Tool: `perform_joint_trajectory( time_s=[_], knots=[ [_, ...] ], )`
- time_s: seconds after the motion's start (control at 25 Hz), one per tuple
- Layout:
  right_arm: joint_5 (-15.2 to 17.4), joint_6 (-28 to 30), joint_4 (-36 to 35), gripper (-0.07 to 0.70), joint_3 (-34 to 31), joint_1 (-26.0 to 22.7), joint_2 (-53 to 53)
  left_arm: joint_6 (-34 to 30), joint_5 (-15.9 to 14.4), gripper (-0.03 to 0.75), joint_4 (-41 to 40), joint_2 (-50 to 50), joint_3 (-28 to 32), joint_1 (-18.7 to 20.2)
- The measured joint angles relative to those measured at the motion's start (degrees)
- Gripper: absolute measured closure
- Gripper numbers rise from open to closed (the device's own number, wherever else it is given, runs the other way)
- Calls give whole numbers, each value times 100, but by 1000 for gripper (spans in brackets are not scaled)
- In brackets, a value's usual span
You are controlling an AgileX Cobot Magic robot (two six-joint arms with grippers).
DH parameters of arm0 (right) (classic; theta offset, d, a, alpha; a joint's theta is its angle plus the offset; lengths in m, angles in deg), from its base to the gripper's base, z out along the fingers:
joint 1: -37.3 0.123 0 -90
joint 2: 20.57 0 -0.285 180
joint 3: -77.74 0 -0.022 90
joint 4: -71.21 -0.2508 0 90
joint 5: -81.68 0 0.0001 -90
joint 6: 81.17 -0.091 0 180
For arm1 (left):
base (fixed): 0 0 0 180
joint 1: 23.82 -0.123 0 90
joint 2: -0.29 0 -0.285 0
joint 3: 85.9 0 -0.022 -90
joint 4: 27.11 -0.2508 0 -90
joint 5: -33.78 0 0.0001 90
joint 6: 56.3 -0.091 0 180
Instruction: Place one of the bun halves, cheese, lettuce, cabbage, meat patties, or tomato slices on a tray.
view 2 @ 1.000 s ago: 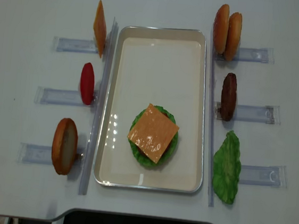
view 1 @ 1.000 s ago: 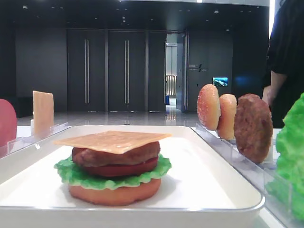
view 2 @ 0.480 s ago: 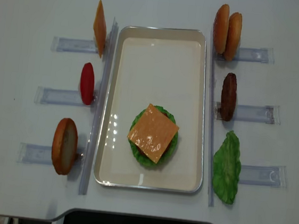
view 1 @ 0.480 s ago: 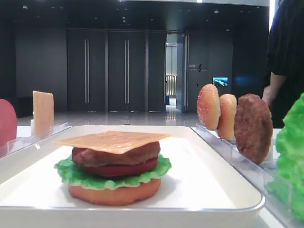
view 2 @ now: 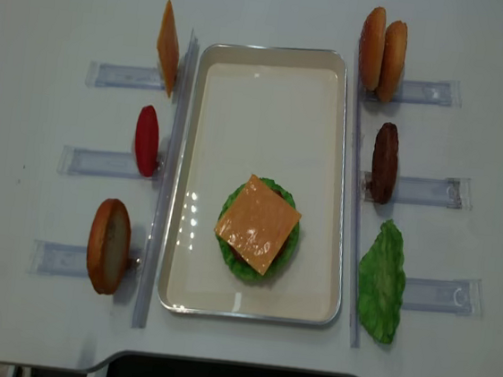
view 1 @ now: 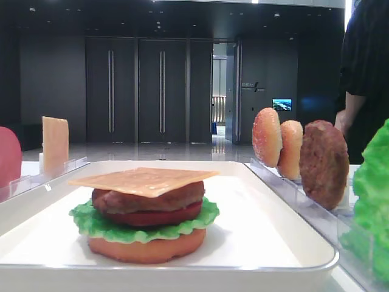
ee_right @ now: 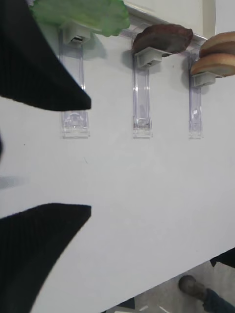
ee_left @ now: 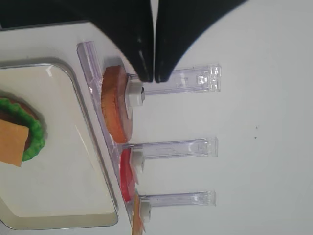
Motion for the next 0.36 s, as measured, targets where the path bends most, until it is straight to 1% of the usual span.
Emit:
perform_joint_trajectory(
  time_s=[0.36],
  knots=[
    [0, 0, 0, 232, 0, 0, 0, 0, 0, 716, 0, 0, 6, 0]
  ],
)
